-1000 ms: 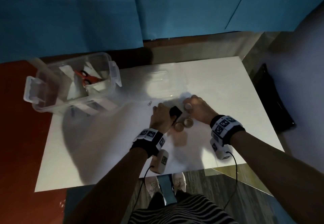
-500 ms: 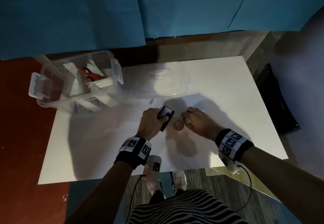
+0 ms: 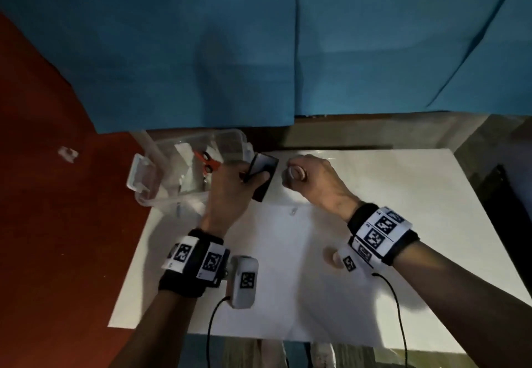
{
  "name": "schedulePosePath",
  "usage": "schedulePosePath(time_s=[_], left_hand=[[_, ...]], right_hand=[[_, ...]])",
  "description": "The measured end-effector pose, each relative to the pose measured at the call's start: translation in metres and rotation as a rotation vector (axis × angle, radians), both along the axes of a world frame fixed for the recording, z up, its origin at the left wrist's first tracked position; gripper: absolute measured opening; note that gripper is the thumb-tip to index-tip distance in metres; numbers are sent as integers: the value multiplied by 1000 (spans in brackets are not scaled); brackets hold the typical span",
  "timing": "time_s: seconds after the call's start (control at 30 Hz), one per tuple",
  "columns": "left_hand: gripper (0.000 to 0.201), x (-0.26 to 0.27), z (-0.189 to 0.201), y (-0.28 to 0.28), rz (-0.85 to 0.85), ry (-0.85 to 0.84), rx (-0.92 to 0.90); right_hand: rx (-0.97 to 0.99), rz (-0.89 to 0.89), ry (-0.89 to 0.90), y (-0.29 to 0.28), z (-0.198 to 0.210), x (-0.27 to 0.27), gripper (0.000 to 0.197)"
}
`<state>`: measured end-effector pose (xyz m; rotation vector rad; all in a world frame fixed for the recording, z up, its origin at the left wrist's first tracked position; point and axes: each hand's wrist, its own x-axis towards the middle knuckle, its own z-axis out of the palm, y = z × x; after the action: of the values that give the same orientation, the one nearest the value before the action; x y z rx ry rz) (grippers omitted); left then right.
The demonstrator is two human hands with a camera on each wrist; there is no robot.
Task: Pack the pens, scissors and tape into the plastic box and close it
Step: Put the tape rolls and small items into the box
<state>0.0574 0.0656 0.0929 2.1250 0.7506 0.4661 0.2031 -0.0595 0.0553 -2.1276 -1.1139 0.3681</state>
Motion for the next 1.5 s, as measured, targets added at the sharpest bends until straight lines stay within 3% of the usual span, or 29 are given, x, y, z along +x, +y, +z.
schedulePosePath(time_s=[0.07, 0.13, 0.2, 0.33, 0.4, 0.5, 0.57, 0.63, 0.7, 0.8, 0.97, 1.1, 1.2, 1.3, 1.43, 1.5], left_hand=[[4, -5, 18, 31, 75, -32, -15], [16, -6, 27, 59, 183, -67, -74], [6, -7, 29, 85, 251, -147, -194], [34, -4, 22, 130, 360, -165, -303], [44, 2, -6, 160, 389, -204, -328], [71, 9, 10, 148, 389, -237, -288], [76, 14, 11, 144, 358, -197, -197], [69, 24, 4, 145, 356, -148, -141], [50, 31, -4, 147, 382, -135, -162], [25, 40, -14, 140, 402, -78, -134], [40, 48, -29, 124, 393, -23, -161], [55, 55, -39, 111, 164, 326, 55], [45, 58, -37, 99, 36, 529, 151], [32, 64, -31, 86, 18, 500, 277], [24, 73, -6, 45, 45, 366, 569], [19, 78, 0, 13, -34, 259, 557]], right_hand=[[66, 5, 1, 32, 19, -1, 15], [111, 20, 31, 64, 31, -3, 25], [110, 50, 48, 95, 34, -6, 23], [-10, 81, -12, 143, 20, -13, 14], [-72, 68, -58, 156, 9, -14, 14], [-136, 56, -122, 167, -2, -19, 23], [-179, 54, -152, 171, -6, -21, 34], [-219, 73, -166, 171, -6, -21, 48], [-209, 74, -133, 166, -4, -16, 55], [-146, 33, -64, 148, 0, -3, 43], [-144, -57, 37, 95, 6, 23, 34], [-195, -43, 139, 39, 9, 41, 13], [-378, 21, 169, -4, -5, 47, 12], [-535, 71, 193, -45, -25, 49, 15], [-578, -2, 210, -82, -53, 50, 15], [-595, 24, 195, -94, -65, 44, 25]])
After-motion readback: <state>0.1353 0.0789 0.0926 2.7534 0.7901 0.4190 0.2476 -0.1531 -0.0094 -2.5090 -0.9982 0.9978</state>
